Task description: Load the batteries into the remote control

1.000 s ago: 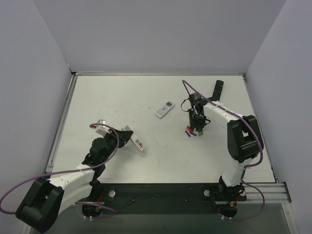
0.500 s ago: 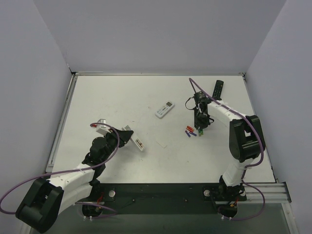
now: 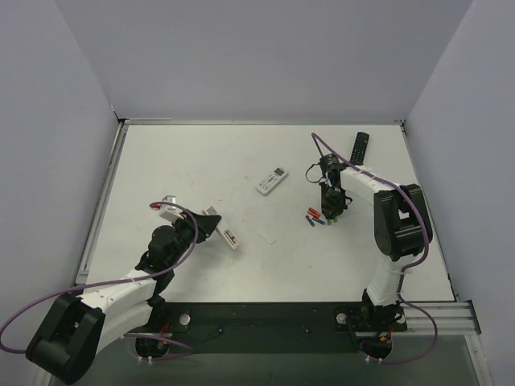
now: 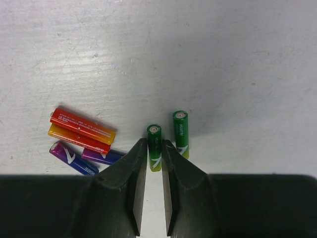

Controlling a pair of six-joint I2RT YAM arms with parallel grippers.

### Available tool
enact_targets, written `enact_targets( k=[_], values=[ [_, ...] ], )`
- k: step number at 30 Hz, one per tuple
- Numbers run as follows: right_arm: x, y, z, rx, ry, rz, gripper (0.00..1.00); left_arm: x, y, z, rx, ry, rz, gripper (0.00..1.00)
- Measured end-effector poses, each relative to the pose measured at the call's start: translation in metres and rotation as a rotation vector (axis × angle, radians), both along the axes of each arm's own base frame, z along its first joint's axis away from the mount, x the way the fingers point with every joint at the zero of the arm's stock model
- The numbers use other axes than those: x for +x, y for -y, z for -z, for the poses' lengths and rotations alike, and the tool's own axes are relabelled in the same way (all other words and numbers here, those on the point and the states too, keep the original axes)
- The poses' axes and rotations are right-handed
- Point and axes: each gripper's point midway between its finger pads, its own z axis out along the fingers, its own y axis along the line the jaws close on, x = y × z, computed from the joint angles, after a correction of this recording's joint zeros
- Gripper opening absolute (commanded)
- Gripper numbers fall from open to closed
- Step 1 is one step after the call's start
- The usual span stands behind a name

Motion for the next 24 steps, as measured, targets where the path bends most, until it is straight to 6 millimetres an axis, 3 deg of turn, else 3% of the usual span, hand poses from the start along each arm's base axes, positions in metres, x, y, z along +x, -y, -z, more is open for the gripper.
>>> enact_targets(
  k=[5, 11, 16, 19, 24],
  values=[
    [0.000, 0.000, 0.003, -0.002, -0.009, 0.000, 0.14, -0.001, 0.002, -0.002, -0.001, 0.005, 0.013, 0.00],
    [0.000, 0.000, 0.003, -0.002, -0.008, -0.003, 0.03, -0.002, 0.005, -0.004, -0.004, 0.010, 0.032, 0.00],
    [0.001, -0.001, -0.001, 0.002, 0.003, -0.009, 0.00, -0.003, 0.009, -0.010, -0.017, 0.032, 0.056, 0.00],
    [0.005, -0.006, -0.018, 0.018, 0.053, -0.024, 0.00, -0.003, 0.013, -0.016, -0.030, 0.054, 0.076, 0.00],
    [0.012, -0.030, -0.079, 0.077, 0.240, -0.095, 0.00, 0.001, 0.022, -0.030, -0.056, 0.089, 0.111, 0.00]
  ],
)
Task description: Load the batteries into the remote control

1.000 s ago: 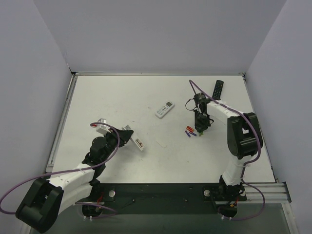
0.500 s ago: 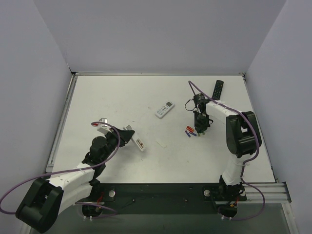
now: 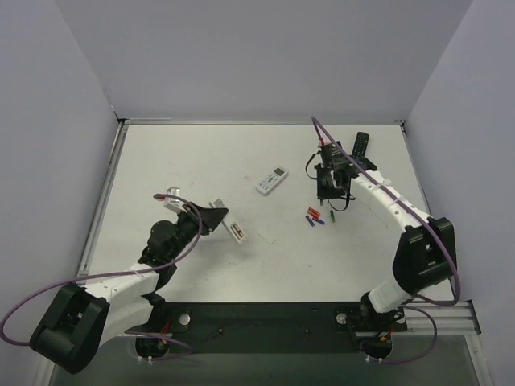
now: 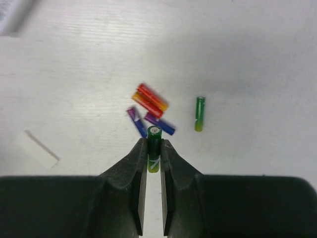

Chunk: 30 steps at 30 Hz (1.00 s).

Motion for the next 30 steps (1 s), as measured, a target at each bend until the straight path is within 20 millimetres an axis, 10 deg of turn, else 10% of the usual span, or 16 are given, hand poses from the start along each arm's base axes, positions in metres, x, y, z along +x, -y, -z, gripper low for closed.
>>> enact_targets(
  k=[16, 30],
  values=[
    [-0.041, -0.152, -0.156, 0.320, 0.520, -0.483, 0.00, 0.033, 0.044, -0.086, -0.198, 0.140, 0.148, 0.00],
    [-0.077, -0.200, -0.183, 0.448, 0.647, -0.699, 0.00, 0.036, 0.066, -0.131, -0.306, 0.202, 0.226, 0.00]
  ],
)
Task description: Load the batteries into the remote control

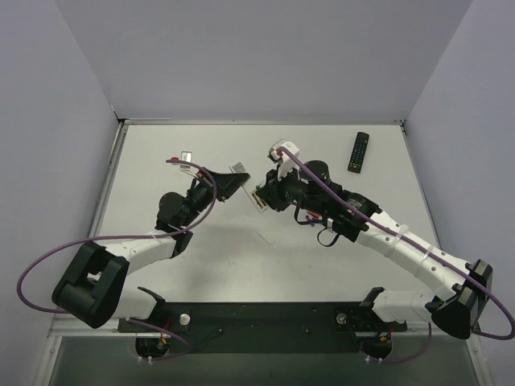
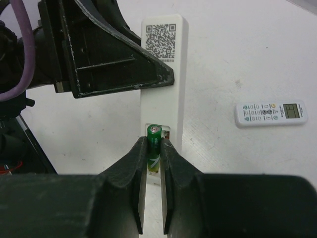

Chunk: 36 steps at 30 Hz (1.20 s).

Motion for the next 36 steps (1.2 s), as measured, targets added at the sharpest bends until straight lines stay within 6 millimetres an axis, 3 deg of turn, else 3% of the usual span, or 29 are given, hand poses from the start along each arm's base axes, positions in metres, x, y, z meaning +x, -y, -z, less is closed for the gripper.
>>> enact_targets(
  k=[12, 36],
  values=[
    [-0.004, -0.013, 0.000, -0.001, 0.025, -0.049, 0.00, -0.004, 0.009, -0.004, -0.023, -0.014, 0.022, 0.00],
    [0.001, -0.006, 0.016, -0.053, 0.040, -0.019, 0.00, 0.000, 0.007, -0.004, -0.033, -0.028, 0.002, 0.00]
  ],
)
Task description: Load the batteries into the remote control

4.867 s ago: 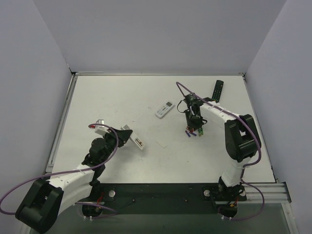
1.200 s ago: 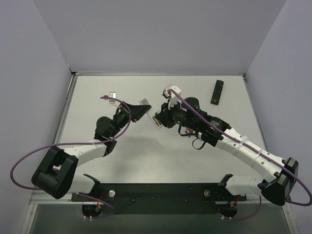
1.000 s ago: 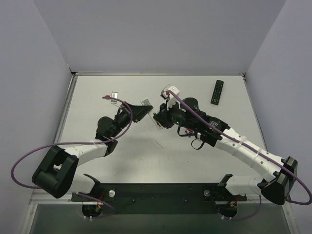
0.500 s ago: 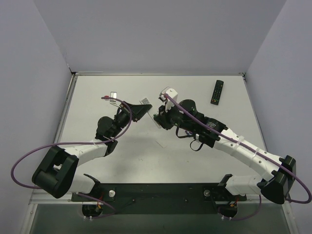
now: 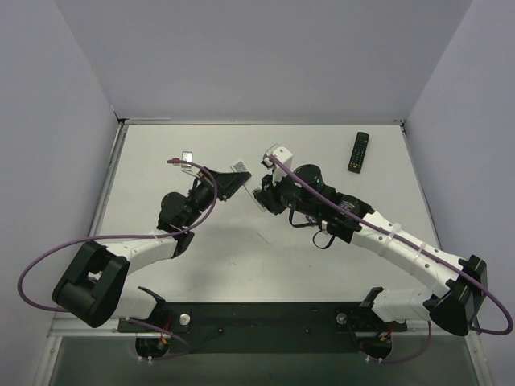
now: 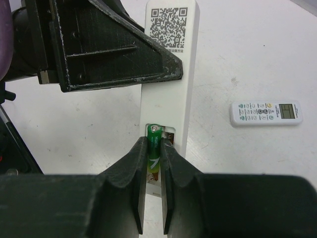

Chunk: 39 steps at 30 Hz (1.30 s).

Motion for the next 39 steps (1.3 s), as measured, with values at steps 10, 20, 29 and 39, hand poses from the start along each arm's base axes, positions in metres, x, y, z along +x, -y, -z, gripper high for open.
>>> enact_targets(
  k=[10, 20, 29, 39],
  values=[
    [0.000, -0.003, 0.001, -0.001, -0.005, -0.009, 0.02, 0.001, -0.001, 0.000, -0.003, -0.002, -0.008, 0.00],
    [0.001, -0.002, 0.002, -0.002, -0.024, 0.006, 0.03, 0.004, -0.004, -0.001, -0.021, -0.019, -0.024, 0.00],
    [0.000, -0.002, 0.007, -0.006, -0.045, 0.005, 0.13, 0.005, -0.005, 0.003, -0.018, -0.027, -0.028, 0.00],
    [0.000, -0.006, 0.012, -0.010, -0.073, -0.008, 0.20, 0.005, -0.005, 0.005, -0.016, -0.037, -0.029, 0.00]
  ],
)
